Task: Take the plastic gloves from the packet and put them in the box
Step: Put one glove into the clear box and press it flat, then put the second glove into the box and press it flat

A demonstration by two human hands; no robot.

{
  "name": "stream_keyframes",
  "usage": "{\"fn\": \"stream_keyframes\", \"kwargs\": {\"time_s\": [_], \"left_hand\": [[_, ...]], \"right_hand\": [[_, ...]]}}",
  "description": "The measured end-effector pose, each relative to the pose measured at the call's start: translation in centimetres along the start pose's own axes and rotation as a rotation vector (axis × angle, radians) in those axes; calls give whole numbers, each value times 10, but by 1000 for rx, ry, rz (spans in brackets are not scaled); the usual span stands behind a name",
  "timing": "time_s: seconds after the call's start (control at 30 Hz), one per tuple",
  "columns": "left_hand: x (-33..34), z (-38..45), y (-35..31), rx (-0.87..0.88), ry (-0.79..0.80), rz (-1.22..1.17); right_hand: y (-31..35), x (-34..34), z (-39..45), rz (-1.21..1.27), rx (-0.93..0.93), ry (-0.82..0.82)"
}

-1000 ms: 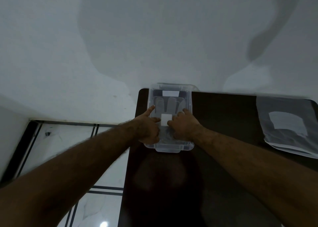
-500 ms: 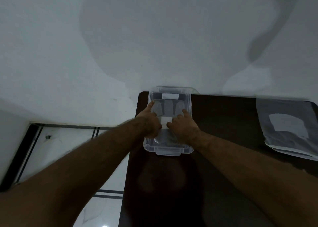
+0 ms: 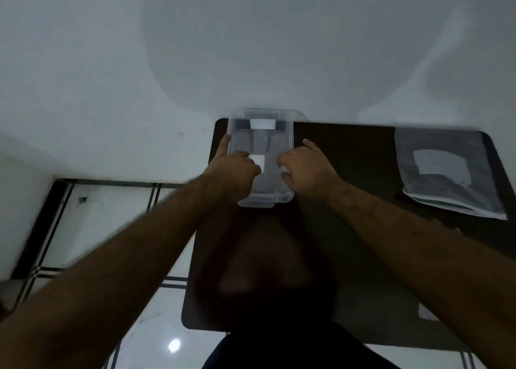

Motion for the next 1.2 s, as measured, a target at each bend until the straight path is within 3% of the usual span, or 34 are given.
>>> {"fn": "stream_keyframes", "kwargs": {"time_s": [0.23,0.4,0.57,0.67,0.8,1.03,1.2], "left_hand": [[-60,-36,-118,-5,-75,-195],[-89,-40,-229,61,-155,-290],[-91,-22,-339,120,-103,-449],[-86,-10,-395,157,-42,-508],[-83,-2,-450,182,-34,-491],[-79,5,-500,171,-141,-300],[-64,-7,-524,261,-151,-134]], "right_hand": [[-23,-25,-129,146,-107,-173],[-85,-3,-242,132,-76,-122],[-169,31,-343,154,157,37],[-215,45,-399,193,251,42],[-254,61,-453,229,331,69],[-256,80,-479,136,242,247],[-249,95,-486,83,163,323]]}}
Point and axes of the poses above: each hand's wrist, its own z-axis towards the middle knuckle, its own x-axis out of the palm, y = z × x, the point moved 9 cm from there along z, towards the middle knuckle, and after that the axes turned 15 degrees about z, right-handed, at the moved point
